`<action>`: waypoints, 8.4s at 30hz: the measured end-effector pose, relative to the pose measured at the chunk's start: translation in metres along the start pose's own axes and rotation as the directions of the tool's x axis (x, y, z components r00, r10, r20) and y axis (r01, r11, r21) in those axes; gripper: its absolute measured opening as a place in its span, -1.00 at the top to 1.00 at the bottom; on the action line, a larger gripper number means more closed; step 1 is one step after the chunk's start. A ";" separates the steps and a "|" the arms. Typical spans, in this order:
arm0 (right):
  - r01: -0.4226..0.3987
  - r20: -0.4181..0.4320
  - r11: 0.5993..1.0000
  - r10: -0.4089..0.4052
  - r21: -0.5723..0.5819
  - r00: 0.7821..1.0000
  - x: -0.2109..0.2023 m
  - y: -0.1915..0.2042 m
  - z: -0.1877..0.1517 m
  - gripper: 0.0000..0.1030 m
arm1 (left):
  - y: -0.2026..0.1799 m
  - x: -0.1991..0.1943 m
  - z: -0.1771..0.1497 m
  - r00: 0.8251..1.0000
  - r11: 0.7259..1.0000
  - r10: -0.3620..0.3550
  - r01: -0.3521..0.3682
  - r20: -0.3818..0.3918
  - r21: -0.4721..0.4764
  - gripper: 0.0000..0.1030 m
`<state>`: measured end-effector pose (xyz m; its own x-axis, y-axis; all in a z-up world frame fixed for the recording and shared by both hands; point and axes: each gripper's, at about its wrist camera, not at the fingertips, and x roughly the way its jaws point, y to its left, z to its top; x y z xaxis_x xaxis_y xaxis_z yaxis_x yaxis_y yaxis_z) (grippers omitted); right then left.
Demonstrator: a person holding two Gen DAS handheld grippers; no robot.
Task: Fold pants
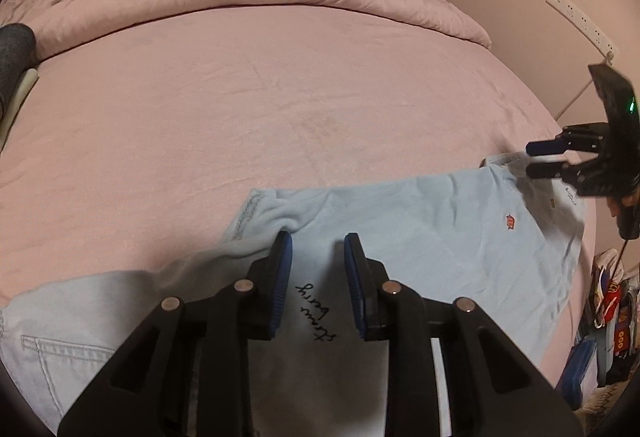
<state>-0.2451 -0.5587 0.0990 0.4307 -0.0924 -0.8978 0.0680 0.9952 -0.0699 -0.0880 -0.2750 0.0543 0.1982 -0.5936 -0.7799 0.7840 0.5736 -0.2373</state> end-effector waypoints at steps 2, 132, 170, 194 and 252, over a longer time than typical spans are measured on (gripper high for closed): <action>0.022 -0.028 0.998 -0.024 -0.054 0.999 0.009 0.007 0.000 0.23 | 0.001 0.001 -0.001 1.000 1.000 0.009 -0.009 -0.006 -0.002 0.49; -0.172 0.323 0.983 0.184 -0.066 0.928 0.012 0.246 -0.048 -0.23 | 0.019 -0.049 -0.093 0.966 0.817 -0.235 0.256 0.107 -0.516 0.62; -0.054 0.238 0.998 0.059 -0.030 0.970 0.027 0.210 0.012 0.61 | -0.026 -0.043 -0.107 0.988 0.929 -0.146 0.154 0.049 -0.336 0.95; -0.044 0.236 0.999 0.037 0.024 0.971 -0.008 0.210 -0.096 0.76 | -0.029 -0.044 -0.105 0.987 0.932 -0.149 0.158 0.052 -0.327 0.94; 0.037 0.273 0.968 -0.107 0.250 0.956 -0.035 0.191 -0.083 0.16 | -0.007 -0.143 -0.161 0.985 0.922 -0.012 0.077 0.172 -0.380 -0.09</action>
<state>-0.3218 -0.3633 0.0809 0.6504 -0.2030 -0.7320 0.3062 0.9519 0.0081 -0.2167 -0.1037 0.0741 0.2871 -0.6884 -0.6661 0.5145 0.6974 -0.4990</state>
